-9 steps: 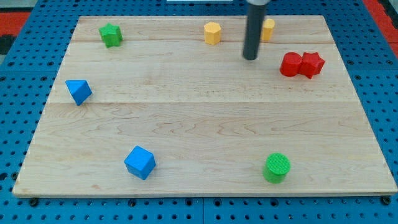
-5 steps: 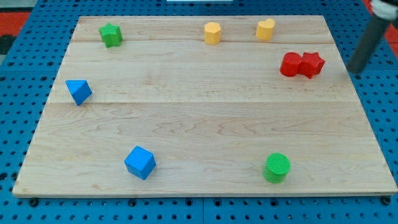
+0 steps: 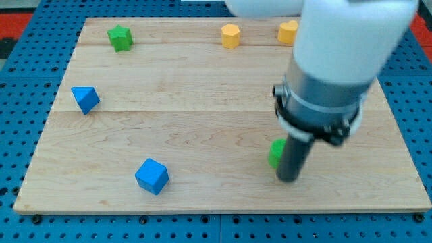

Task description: Slide the green circle towards the center right

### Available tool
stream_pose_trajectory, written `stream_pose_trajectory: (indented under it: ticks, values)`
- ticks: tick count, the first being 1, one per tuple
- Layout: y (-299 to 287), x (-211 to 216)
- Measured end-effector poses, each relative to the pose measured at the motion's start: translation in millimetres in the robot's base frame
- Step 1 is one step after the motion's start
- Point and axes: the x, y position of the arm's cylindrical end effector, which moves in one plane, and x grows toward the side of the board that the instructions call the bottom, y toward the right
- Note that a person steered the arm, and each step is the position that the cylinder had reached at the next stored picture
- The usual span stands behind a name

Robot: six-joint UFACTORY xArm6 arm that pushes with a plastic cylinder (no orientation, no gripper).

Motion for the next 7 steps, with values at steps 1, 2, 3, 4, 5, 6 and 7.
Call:
stream_pose_trajectory:
  ticks: [1,2,3,4,5,6,7]
  values:
    - [18.3,-67.4]
    - [-7.2,-51.2]
    - [-39.5,-64.8]
    - [-25.5,-103.6]
    - [36.7,-122.7]
    - [16.3,-117.1]
    - [-4.9,-104.4]
